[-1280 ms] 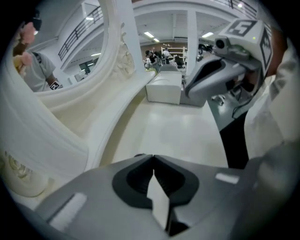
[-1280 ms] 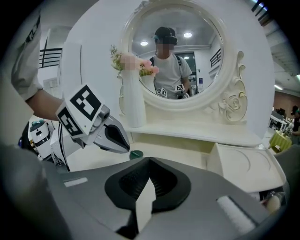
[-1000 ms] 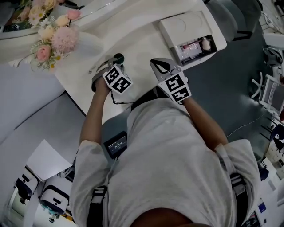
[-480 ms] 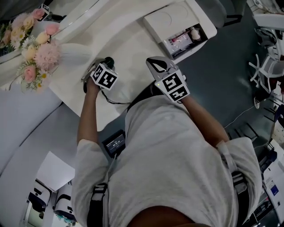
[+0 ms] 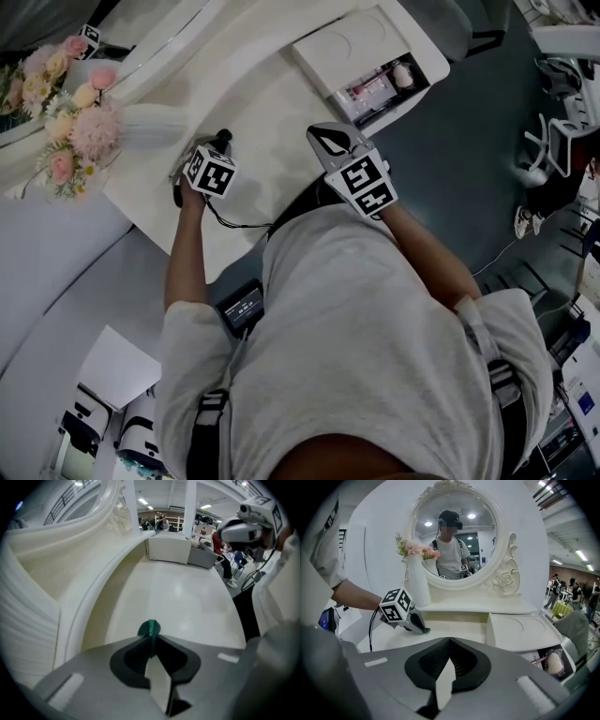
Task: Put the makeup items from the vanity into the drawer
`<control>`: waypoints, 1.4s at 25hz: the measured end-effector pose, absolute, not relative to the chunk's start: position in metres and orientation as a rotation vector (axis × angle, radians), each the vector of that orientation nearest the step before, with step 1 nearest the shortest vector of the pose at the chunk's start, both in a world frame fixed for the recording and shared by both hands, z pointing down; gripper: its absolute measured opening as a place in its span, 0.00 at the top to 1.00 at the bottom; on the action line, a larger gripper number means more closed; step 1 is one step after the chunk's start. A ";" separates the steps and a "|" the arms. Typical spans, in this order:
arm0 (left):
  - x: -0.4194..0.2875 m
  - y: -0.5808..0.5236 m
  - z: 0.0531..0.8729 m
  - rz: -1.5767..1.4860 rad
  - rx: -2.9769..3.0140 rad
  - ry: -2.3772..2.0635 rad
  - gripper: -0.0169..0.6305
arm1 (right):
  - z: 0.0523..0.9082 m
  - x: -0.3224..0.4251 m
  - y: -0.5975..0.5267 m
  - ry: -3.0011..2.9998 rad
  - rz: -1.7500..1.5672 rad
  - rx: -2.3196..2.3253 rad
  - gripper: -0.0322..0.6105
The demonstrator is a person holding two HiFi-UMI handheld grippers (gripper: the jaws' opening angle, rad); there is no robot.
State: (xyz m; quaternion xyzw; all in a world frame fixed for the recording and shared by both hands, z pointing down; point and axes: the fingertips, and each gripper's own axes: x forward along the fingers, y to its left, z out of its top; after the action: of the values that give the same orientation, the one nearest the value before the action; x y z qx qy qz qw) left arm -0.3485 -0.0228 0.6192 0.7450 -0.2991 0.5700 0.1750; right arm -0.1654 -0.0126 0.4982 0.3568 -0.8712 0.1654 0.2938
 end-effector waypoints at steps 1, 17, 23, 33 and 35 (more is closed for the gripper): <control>-0.348 -0.023 0.618 1.607 2.110 -0.859 0.92 | 0.497 -0.164 -0.014 -2.323 0.438 0.952 0.95; -0.290 -0.039 0.554 1.474 2.261 -1.075 0.91 | 0.483 -0.139 -0.023 -2.369 0.419 0.967 0.95; -0.245 -0.037 0.535 1.258 2.314 -1.115 0.91 | 0.482 -0.125 -0.024 -2.378 0.440 0.999 0.95; -0.181 -0.048 0.512 1.115 2.476 -1.127 0.91 | 0.473 -0.082 -0.024 -2.379 0.457 1.131 0.95; -0.167 -0.045 0.510 1.100 2.499 -1.114 0.91 | 0.472 -0.071 -0.022 -2.379 0.483 1.169 0.95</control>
State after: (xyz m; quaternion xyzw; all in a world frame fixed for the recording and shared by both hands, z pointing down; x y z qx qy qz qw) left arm -0.1670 -0.0450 0.5098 0.8435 -0.3760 0.3714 0.0964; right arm -0.0709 -0.0222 0.4716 0.4230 -0.8611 0.1747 0.2216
